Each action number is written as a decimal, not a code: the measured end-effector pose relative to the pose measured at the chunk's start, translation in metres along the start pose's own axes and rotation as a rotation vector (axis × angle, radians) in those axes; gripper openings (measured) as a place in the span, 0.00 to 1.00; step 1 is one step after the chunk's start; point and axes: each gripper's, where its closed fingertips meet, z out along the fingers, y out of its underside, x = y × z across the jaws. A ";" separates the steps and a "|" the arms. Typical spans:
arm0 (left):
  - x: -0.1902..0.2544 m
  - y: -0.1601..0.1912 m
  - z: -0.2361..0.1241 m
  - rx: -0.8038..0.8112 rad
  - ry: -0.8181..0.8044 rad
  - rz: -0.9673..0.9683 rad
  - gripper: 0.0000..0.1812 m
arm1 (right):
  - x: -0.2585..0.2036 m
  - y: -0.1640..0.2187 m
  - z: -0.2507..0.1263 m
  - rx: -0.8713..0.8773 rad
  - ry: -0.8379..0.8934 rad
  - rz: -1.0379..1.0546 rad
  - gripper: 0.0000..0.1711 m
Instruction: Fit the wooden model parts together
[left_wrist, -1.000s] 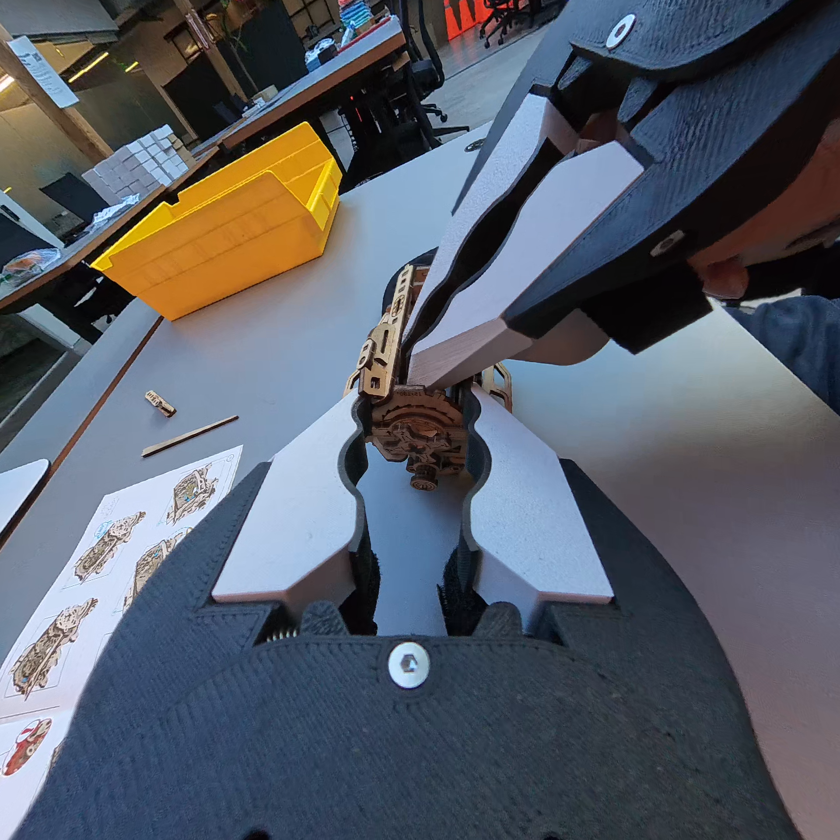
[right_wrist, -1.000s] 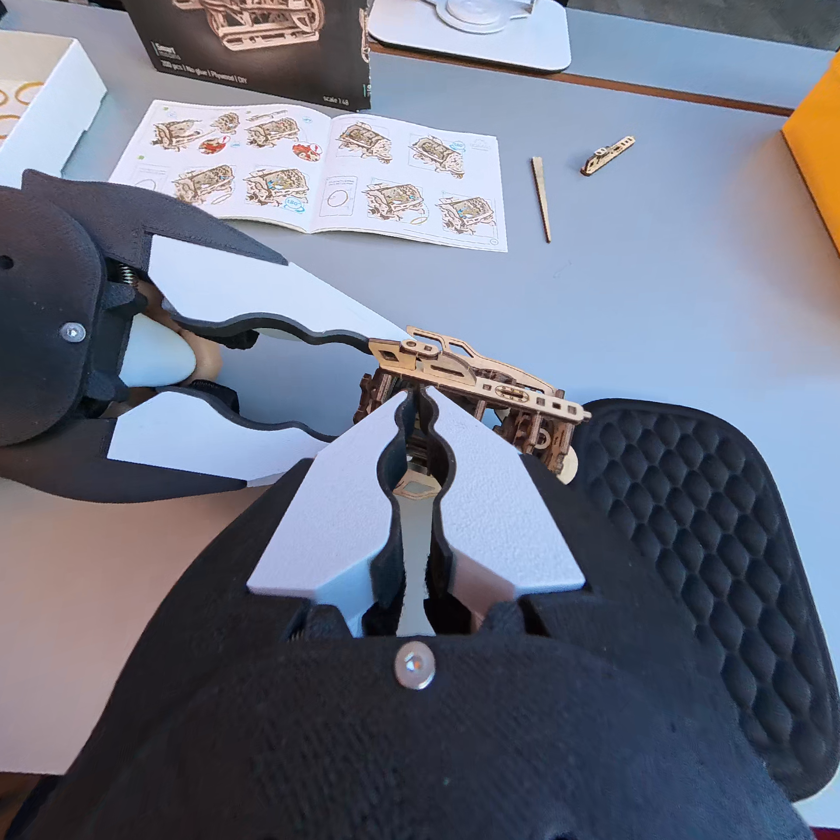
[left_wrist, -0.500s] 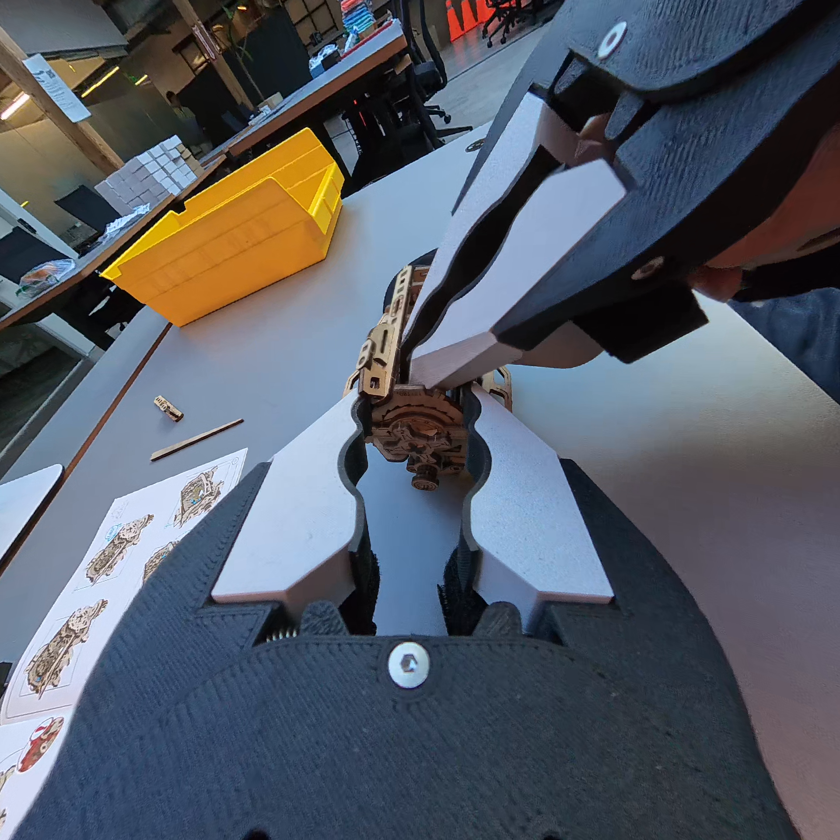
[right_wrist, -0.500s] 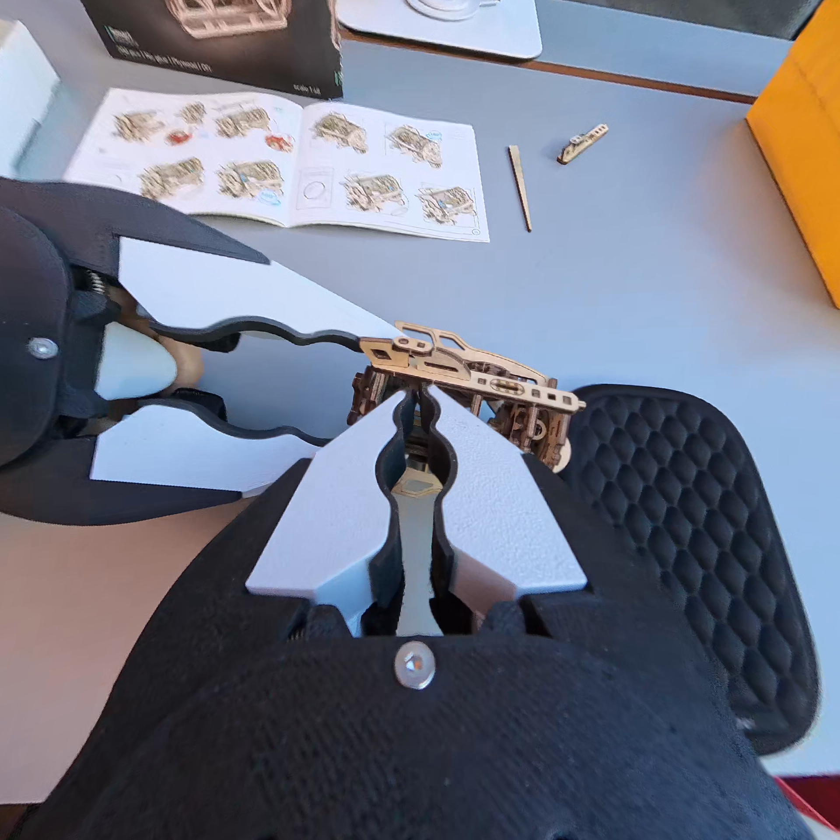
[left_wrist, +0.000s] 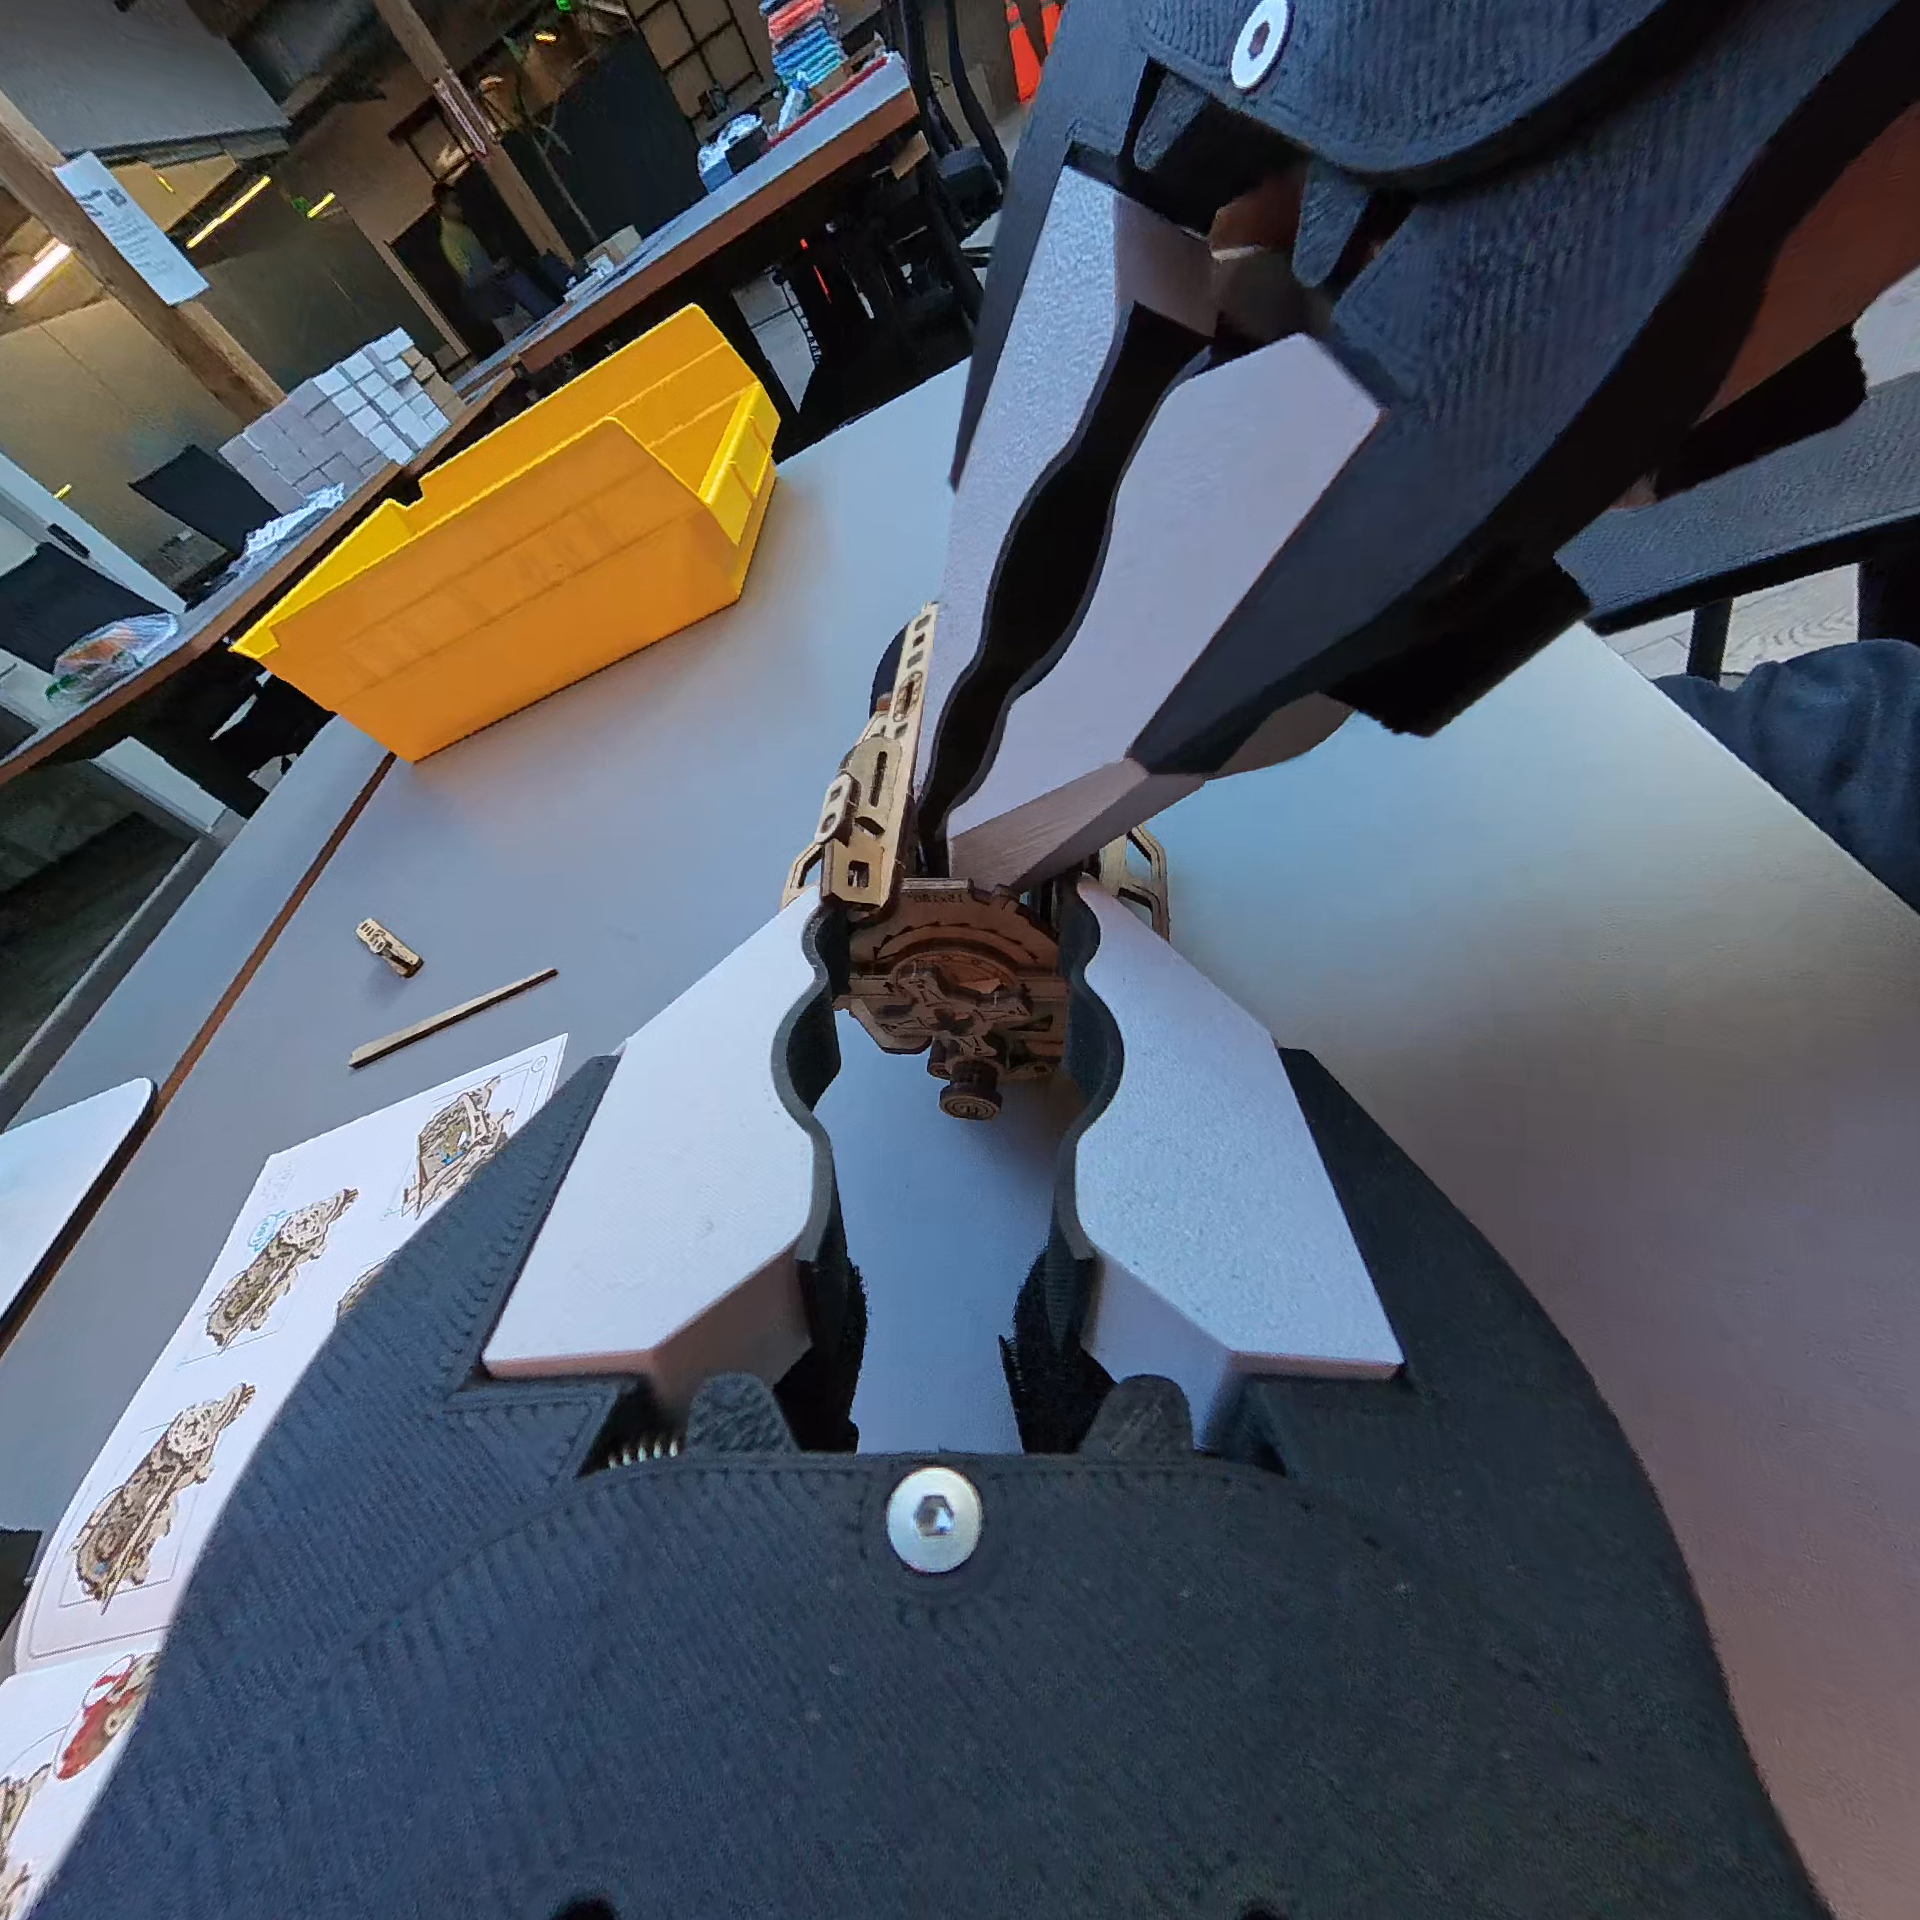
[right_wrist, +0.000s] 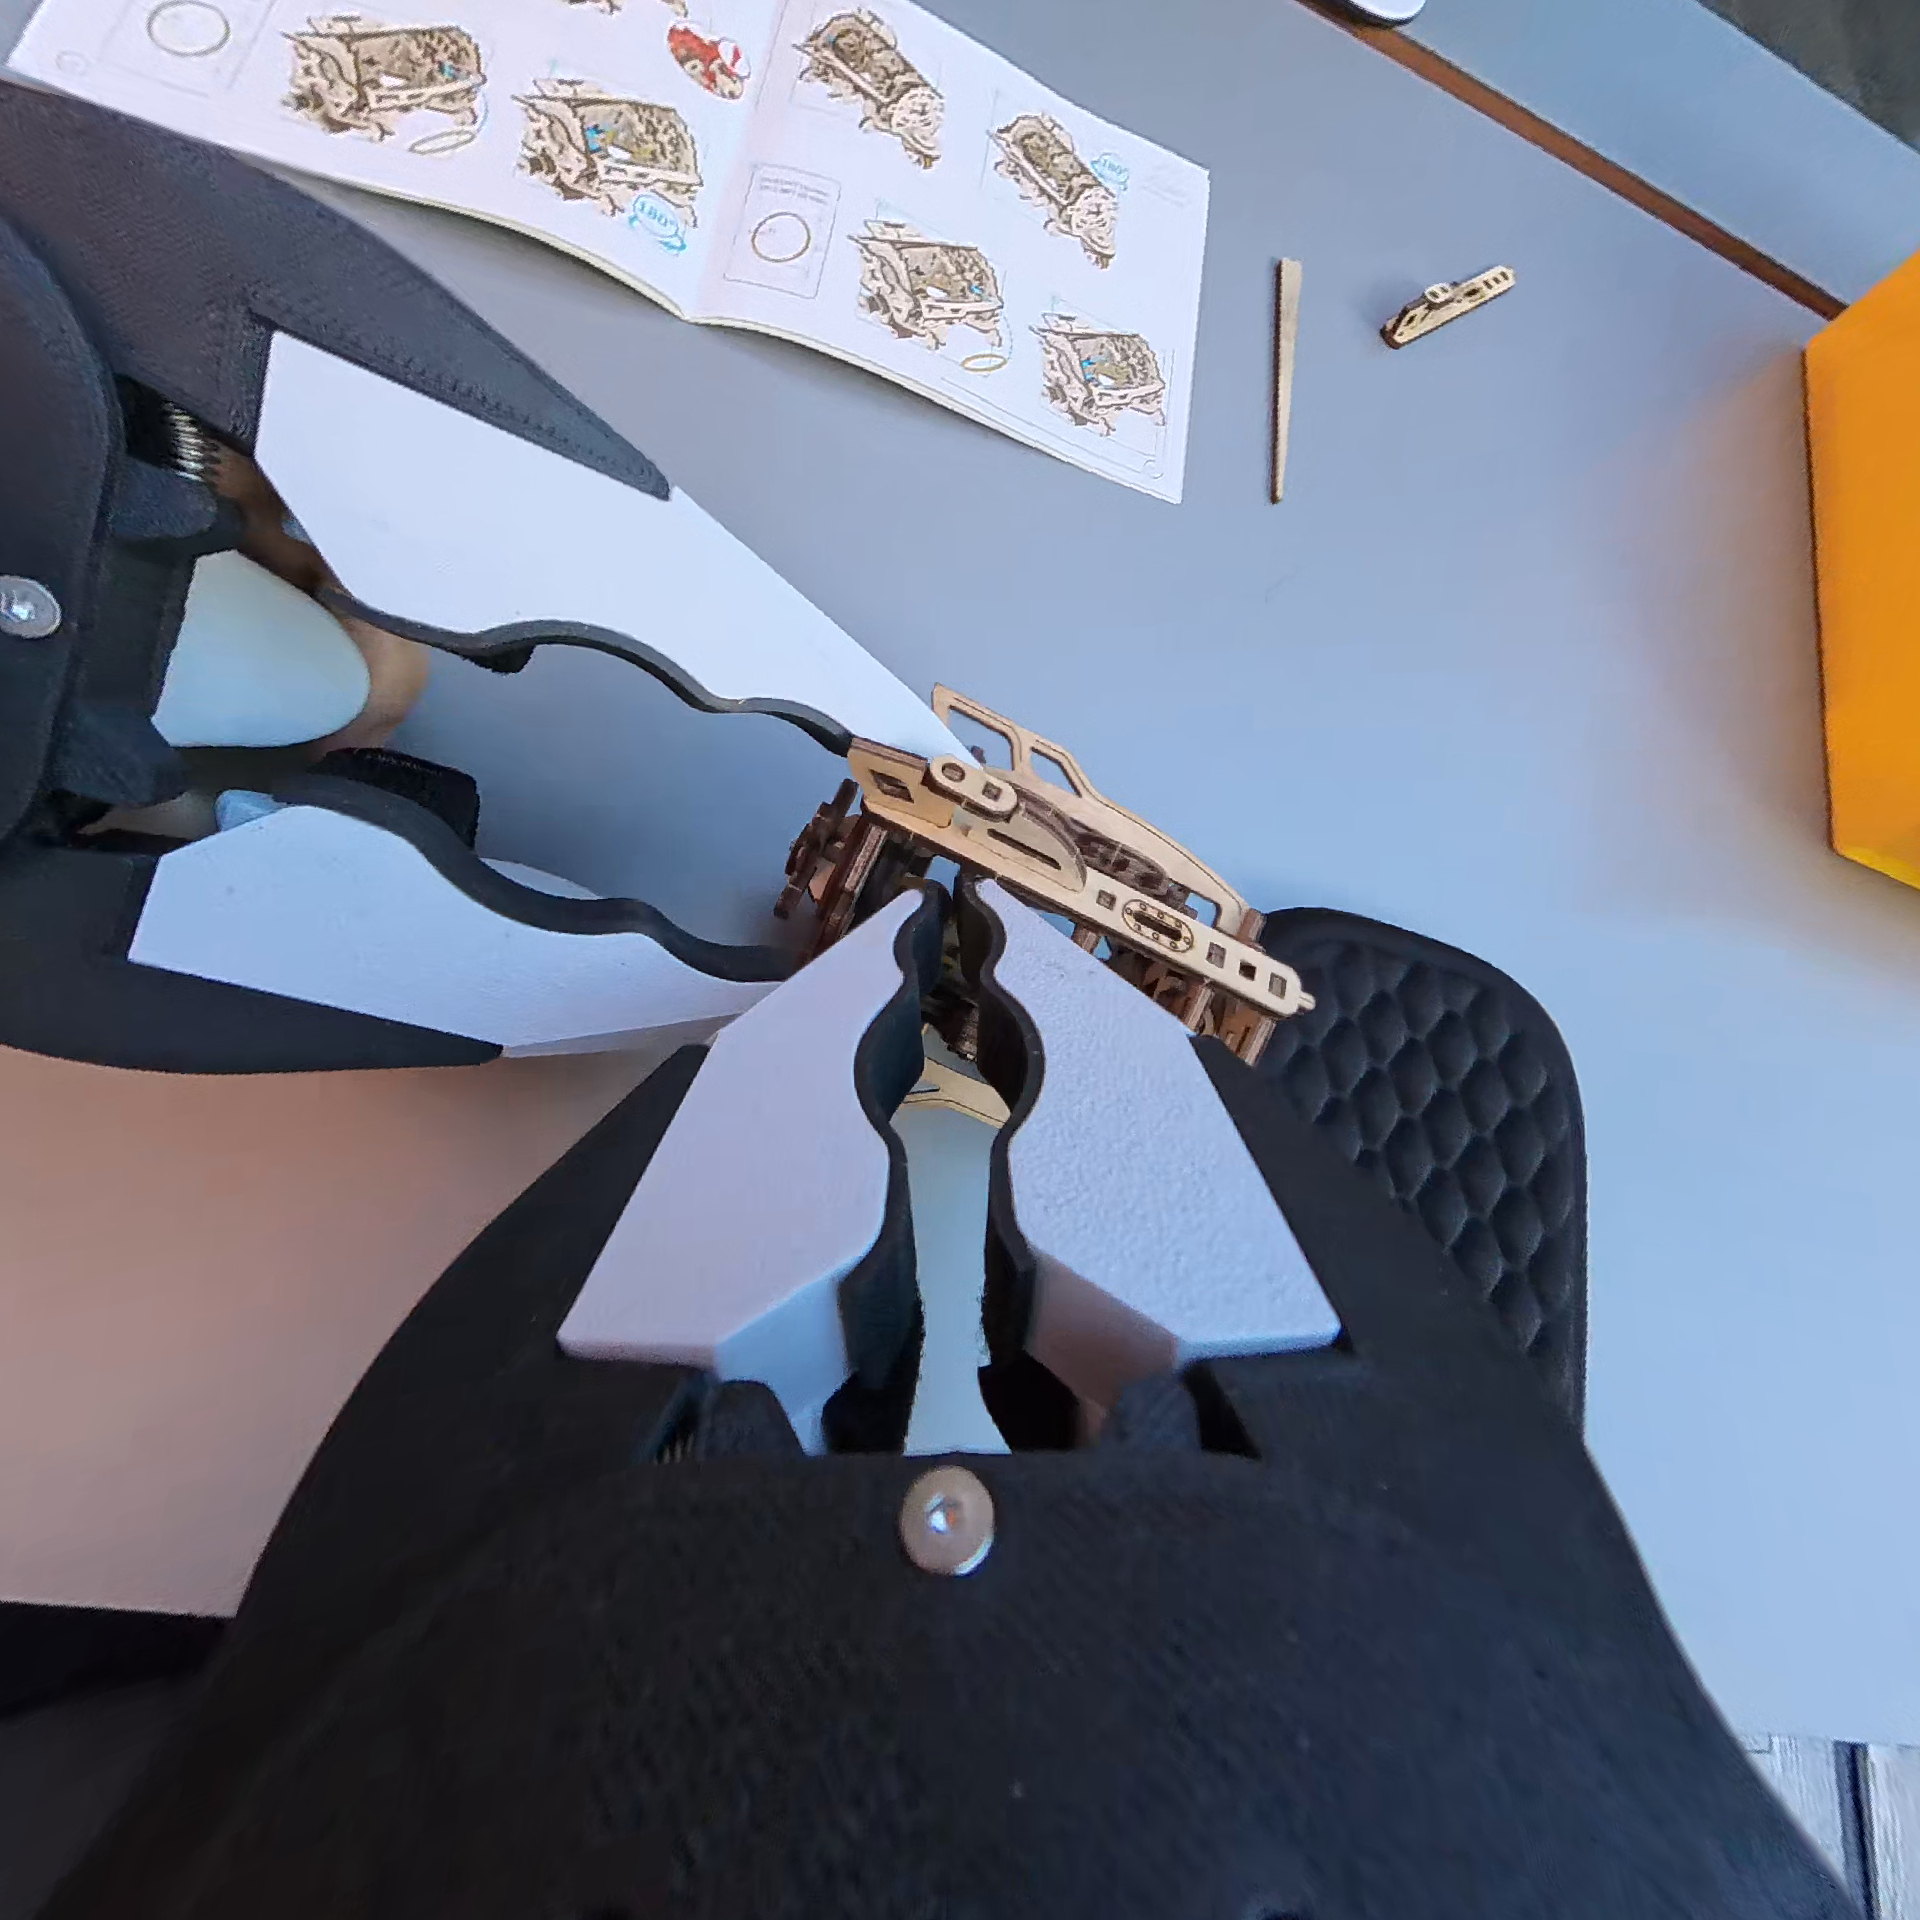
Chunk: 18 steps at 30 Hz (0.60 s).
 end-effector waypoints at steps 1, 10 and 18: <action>0.000 0.000 0.000 0.002 0.001 0.004 0.21 | -0.001 0.001 -0.001 -0.009 -0.024 -0.021 0.01; -0.001 0.000 0.000 0.001 0.009 -0.008 0.21 | -0.004 0.003 -0.005 -0.143 -0.237 -0.190 0.04; -0.002 0.001 0.000 0.002 0.015 -0.011 0.21 | -0.005 0.004 -0.017 -0.170 -0.406 -0.326 0.12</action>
